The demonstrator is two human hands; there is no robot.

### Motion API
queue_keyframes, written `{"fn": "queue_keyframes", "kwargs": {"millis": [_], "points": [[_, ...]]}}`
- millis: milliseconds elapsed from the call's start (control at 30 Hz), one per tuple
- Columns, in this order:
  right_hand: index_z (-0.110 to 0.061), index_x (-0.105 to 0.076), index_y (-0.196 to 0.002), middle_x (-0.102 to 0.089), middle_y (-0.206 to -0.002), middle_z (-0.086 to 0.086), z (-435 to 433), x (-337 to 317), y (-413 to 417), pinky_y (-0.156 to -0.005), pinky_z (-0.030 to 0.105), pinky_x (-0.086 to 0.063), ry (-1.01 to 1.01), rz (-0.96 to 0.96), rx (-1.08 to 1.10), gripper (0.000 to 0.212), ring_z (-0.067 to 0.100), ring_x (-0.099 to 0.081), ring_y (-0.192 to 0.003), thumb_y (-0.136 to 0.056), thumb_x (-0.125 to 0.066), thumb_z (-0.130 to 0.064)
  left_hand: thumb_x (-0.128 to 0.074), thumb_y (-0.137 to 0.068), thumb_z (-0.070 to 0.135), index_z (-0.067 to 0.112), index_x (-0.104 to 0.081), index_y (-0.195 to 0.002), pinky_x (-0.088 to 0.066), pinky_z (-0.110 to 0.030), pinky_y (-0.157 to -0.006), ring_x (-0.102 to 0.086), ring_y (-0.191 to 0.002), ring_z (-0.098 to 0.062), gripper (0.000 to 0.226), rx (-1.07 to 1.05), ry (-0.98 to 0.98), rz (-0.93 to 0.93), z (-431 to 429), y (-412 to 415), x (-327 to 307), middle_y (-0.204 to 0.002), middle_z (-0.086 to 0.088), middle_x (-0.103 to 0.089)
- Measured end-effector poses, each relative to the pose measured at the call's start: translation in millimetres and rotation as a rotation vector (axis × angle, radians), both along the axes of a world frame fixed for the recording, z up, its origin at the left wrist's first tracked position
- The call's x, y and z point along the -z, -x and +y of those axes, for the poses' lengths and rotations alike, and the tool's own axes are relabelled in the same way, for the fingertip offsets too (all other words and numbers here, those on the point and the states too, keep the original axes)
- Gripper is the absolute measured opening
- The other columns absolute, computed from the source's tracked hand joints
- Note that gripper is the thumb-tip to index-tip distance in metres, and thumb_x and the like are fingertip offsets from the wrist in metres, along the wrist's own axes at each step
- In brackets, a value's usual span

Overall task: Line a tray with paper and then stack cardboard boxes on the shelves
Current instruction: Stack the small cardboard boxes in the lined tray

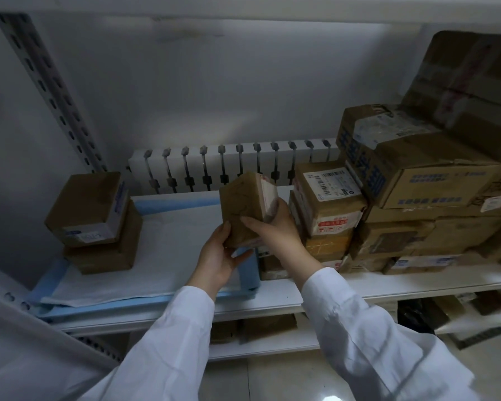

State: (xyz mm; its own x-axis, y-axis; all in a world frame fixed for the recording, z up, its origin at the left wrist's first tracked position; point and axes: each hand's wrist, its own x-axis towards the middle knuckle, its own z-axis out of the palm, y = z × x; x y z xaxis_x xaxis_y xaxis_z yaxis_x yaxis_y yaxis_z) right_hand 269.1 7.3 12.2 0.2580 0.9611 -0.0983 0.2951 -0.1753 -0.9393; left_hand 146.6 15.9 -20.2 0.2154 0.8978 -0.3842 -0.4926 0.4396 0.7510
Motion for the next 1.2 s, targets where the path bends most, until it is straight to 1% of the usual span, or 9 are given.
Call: {"fn": "queue_keyframes", "kwargs": {"millis": [133,300,333,367,433,533,700,1100,1200], "points": [[-0.023,-0.030,-0.140,-0.048,-0.134,0.003,1,-13,0,-0.100,0.043,-0.046,-0.051,0.122,-0.047,0.077,0.023,-0.049,-0.121,-0.078,-0.072,-0.037,-0.046,-0.092,0.043,0.022,-0.056,-0.115,-0.042,-0.052,-0.099,-0.056,-0.112,-0.032,0.033,0.058,-0.025,-0.059,5,3,-10,-0.117,-0.012,-0.063],[-0.023,-0.026,-0.146,-0.040,-0.147,0.005,0,-17,4,-0.112,0.043,-0.032,0.037,0.322,0.007,0.076,0.027,-0.042,-0.132,-0.085,-0.046,-0.065,-0.053,-0.089,0.035,0.020,-0.055,-0.117,-0.043,-0.049,-0.098,-0.057,-0.108,-0.033,0.032,0.062,-0.027,-0.158,12,4,-15,-0.109,-0.012,-0.065],[-0.022,-0.025,-0.146,-0.036,-0.150,0.004,0,-15,3,-0.114,0.042,-0.029,0.084,0.300,0.073,0.067,0.027,-0.038,-0.135,-0.092,-0.039,-0.059,-0.053,-0.089,0.036,0.021,-0.054,-0.120,-0.044,-0.047,-0.095,-0.057,-0.108,-0.032,0.034,0.040,-0.022,-0.169,14,8,-13,-0.110,-0.011,-0.065],[-0.020,-0.027,-0.146,-0.036,-0.149,0.003,0,-10,-1,-0.113,0.040,-0.030,0.136,0.199,0.119,0.054,0.027,-0.037,-0.135,-0.099,-0.036,-0.046,-0.054,-0.089,0.038,0.022,-0.053,-0.122,-0.046,-0.045,-0.091,-0.057,-0.108,-0.032,0.037,0.017,-0.018,-0.194,16,12,-11,-0.111,-0.010,-0.064],[-0.016,-0.034,-0.142,-0.045,-0.141,0.008,1,4,-5,-0.101,0.032,-0.043,0.266,-0.275,0.027,0.041,0.028,-0.048,-0.126,-0.101,-0.037,-0.024,-0.052,-0.089,0.042,0.024,-0.051,-0.126,-0.049,-0.041,-0.081,-0.057,-0.107,-0.030,0.041,-0.025,-0.013,-0.249,21,20,-6,-0.112,-0.010,-0.063],[-0.012,-0.044,-0.132,-0.047,-0.135,0.011,0,27,-6,-0.097,0.031,-0.046,0.357,-0.737,-0.194,0.039,0.026,-0.051,-0.119,-0.093,-0.048,-0.012,-0.051,-0.089,0.044,0.025,-0.052,-0.126,-0.048,-0.039,-0.081,-0.057,-0.107,-0.029,0.041,-0.057,-0.005,-0.262,23,29,-2,-0.113,-0.008,-0.063],[-0.019,-0.035,-0.138,-0.040,-0.140,0.008,-1,47,1,-0.105,0.034,-0.039,0.370,-0.823,-0.291,0.063,0.027,-0.042,-0.129,-0.083,-0.066,-0.018,-0.053,-0.088,0.044,0.025,-0.055,-0.121,-0.045,-0.040,-0.087,-0.055,-0.110,-0.030,0.038,-0.068,0.032,-0.232,23,34,1,-0.111,-0.008,-0.064],[-0.017,-0.009,-0.151,-0.014,-0.155,0.019,-7,57,-4,-0.110,0.042,-0.032,0.432,-1.090,-0.488,0.068,0.036,-0.020,-0.141,-0.094,-0.045,-0.008,-0.053,-0.089,0.043,0.024,-0.058,-0.113,-0.045,-0.043,-0.091,-0.056,-0.109,-0.030,0.031,-0.043,0.078,-0.192,23,37,6,-0.111,-0.009,-0.064],[-0.019,0.004,-0.151,0.003,-0.156,0.025,-5,62,-2,-0.111,0.047,-0.029,0.408,-1.213,-0.494,0.076,0.045,-0.004,-0.143,-0.095,-0.045,-0.008,-0.053,-0.088,0.043,0.024,-0.055,-0.121,-0.046,-0.042,-0.089,-0.055,-0.109,-0.030,0.038,-0.044,0.080,-0.185,24,39,7,-0.112,-0.009,-0.064]]}}
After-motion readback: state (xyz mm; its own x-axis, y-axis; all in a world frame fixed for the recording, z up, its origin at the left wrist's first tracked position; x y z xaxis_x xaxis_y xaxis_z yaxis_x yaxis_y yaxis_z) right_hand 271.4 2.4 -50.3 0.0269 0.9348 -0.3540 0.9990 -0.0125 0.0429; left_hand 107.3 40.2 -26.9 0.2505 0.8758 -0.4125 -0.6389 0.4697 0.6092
